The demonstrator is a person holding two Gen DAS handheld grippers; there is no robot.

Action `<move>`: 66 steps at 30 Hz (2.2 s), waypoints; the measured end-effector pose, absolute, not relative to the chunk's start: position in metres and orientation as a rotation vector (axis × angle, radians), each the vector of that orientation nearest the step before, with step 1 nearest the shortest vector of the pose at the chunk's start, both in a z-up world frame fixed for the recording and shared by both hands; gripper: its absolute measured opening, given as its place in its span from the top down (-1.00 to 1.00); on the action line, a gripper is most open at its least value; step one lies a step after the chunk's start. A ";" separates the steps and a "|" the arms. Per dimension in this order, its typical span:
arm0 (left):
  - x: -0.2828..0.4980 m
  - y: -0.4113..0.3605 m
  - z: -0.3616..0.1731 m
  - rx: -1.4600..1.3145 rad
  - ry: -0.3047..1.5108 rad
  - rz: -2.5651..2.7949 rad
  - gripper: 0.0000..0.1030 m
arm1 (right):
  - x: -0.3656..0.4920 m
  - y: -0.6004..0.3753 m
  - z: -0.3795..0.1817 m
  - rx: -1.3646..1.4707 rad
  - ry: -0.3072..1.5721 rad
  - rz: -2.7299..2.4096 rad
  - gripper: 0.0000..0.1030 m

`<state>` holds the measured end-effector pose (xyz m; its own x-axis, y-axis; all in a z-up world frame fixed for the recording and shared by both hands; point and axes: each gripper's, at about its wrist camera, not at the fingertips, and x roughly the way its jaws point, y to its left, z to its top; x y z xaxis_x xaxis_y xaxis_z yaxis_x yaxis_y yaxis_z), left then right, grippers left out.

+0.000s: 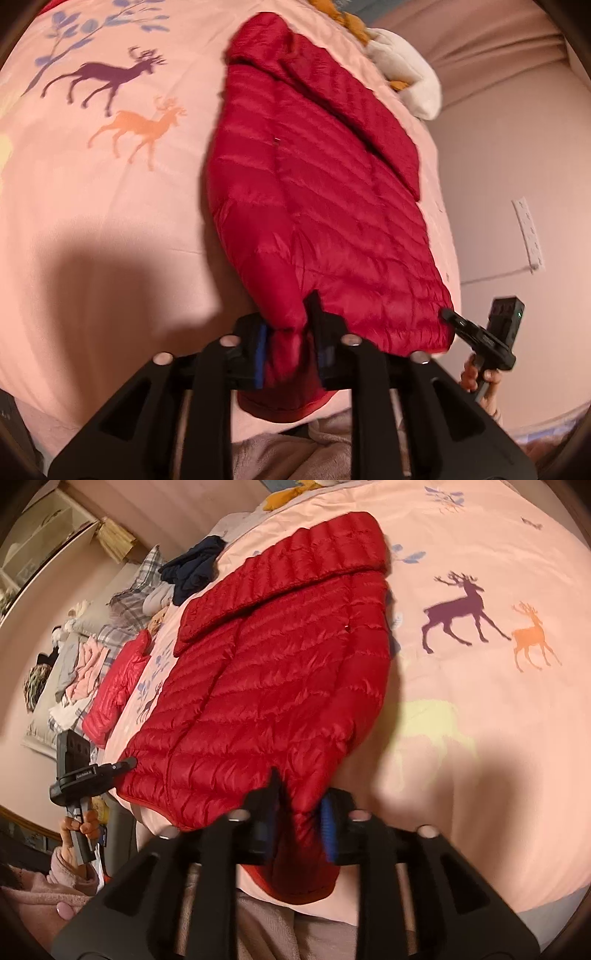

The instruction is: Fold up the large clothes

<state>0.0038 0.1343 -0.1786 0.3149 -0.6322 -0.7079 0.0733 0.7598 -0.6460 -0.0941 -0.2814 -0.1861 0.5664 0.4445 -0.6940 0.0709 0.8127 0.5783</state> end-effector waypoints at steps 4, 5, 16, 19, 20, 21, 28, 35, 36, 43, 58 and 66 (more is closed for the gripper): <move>0.008 0.143 -0.194 -0.621 1.170 -0.476 0.06 | -0.093 -0.283 -0.197 0.616 0.960 0.208 -0.24; 0.008 0.143 -0.200 -0.658 1.167 -0.467 -0.03 | -0.093 -0.283 -0.200 0.624 0.964 0.206 -0.25; 0.015 0.132 -0.203 -0.679 1.140 -0.537 -0.31 | -0.076 -0.275 -0.220 0.724 0.988 0.277 -0.26; 0.009 0.127 -0.199 -0.637 1.146 -0.556 -0.31 | -0.083 -0.279 -0.220 0.751 0.991 0.298 -0.23; 0.006 0.127 -0.200 -0.632 1.150 -0.561 -0.31 | -0.085 -0.279 -0.220 0.756 0.994 0.299 -0.22; 0.003 0.127 -0.200 -0.625 1.152 -0.560 -0.31 | -0.088 -0.281 -0.221 0.763 0.998 0.302 -0.21; -0.005 0.116 -0.196 -0.507 1.138 -0.542 -0.31 | -0.090 -0.273 -0.225 0.773 0.996 0.322 -0.19; -0.009 0.101 -0.189 -0.396 1.118 -0.527 -0.21 | -0.080 -0.263 -0.223 0.723 0.990 0.321 0.02; -0.010 0.100 -0.189 -0.390 1.115 -0.529 -0.15 | -0.080 -0.262 -0.222 0.717 0.987 0.318 0.09; -0.013 0.094 -0.180 -0.379 1.089 -0.530 0.44 | -0.082 -0.259 -0.215 0.669 0.962 0.311 0.55; -0.021 0.092 -0.143 -0.350 0.968 -0.565 0.73 | -0.089 -0.257 -0.191 0.652 0.874 0.350 0.71; -0.027 0.090 -0.127 -0.341 0.914 -0.590 0.75 | -0.091 -0.257 -0.174 0.667 0.809 0.421 0.73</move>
<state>-0.0271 0.0902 -0.1271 0.4699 -0.6097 -0.6383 0.3307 0.7920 -0.5131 -0.0910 -0.2567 -0.1736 0.6263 0.5796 -0.5214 -0.0948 0.7204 0.6871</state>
